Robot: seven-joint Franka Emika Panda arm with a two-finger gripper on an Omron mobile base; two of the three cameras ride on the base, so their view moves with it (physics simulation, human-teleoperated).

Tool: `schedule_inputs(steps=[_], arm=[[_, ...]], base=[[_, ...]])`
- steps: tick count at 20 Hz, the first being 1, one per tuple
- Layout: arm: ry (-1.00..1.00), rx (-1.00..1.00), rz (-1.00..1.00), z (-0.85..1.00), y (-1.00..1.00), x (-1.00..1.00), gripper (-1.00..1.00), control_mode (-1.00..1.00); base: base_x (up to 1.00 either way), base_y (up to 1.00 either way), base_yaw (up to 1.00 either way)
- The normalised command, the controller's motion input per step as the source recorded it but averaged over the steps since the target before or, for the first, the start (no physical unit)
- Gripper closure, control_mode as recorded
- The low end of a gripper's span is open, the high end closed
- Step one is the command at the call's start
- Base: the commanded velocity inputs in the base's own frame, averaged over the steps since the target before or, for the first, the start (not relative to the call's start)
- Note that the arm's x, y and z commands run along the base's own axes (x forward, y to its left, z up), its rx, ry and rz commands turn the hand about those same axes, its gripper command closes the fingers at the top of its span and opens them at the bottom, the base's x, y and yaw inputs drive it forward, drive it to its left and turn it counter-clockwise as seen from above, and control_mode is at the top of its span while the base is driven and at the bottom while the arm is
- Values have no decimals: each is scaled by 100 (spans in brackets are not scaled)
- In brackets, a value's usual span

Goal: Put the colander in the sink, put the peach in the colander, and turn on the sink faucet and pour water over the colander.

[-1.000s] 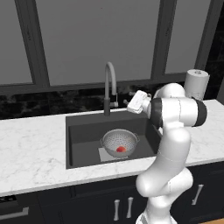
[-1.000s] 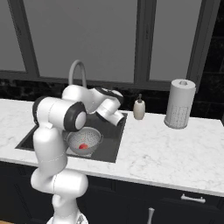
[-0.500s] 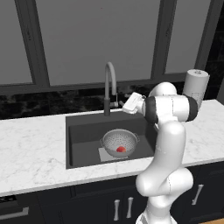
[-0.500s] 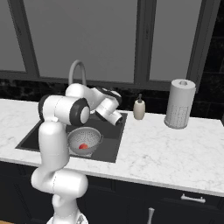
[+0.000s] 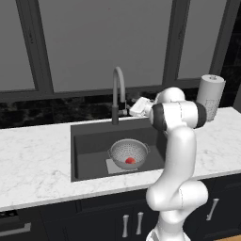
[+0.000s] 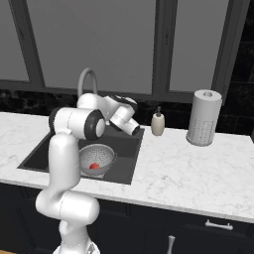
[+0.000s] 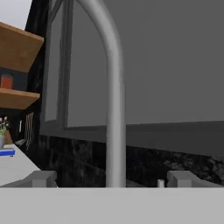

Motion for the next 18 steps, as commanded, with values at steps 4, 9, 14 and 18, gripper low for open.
schedule_inputs(steps=[4, 9, 14, 18], arm=[[0, 0, -1, -19, 6, 37, -100, -100], [0, -1, -1, -33, 3, 34, -100, -100], [0, 0, 0, -28, 0, 34, -100, -100], [0, 0, 0, -12, 0, 31, -100, -100]], base=[[0, 0, 0], [0, 0, 0], [0, 0, 0], [0, 0, 0]])
